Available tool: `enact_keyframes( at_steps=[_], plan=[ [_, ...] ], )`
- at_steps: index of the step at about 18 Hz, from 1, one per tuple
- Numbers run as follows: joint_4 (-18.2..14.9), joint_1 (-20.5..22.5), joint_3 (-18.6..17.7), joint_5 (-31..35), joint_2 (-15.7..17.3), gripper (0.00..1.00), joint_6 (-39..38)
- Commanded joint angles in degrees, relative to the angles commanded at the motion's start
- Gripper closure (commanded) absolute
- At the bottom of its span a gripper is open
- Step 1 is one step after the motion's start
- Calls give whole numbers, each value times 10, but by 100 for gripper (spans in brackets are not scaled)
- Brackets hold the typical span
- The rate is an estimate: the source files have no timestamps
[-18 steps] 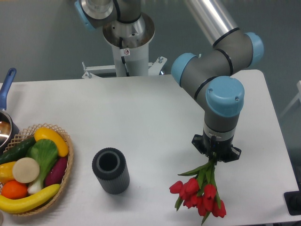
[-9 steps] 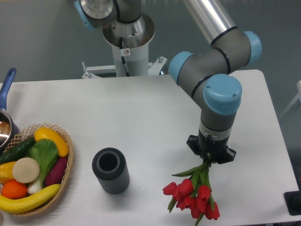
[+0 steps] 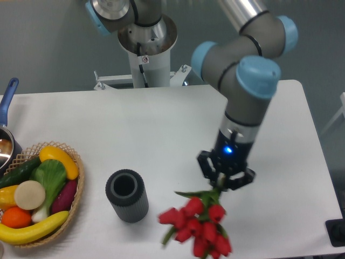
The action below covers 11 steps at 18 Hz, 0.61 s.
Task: Insert the flowers into the vase
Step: 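Carry the tulips over the black vase, stems pointing into its opening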
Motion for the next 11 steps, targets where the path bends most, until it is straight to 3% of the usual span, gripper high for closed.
enact_keyframes(
  at_steps=[7, 11],
  plan=[
    [11, 13, 2, -138, 33, 100, -37],
    [68, 12, 0, -197, 43, 100, -84]
  ],
)
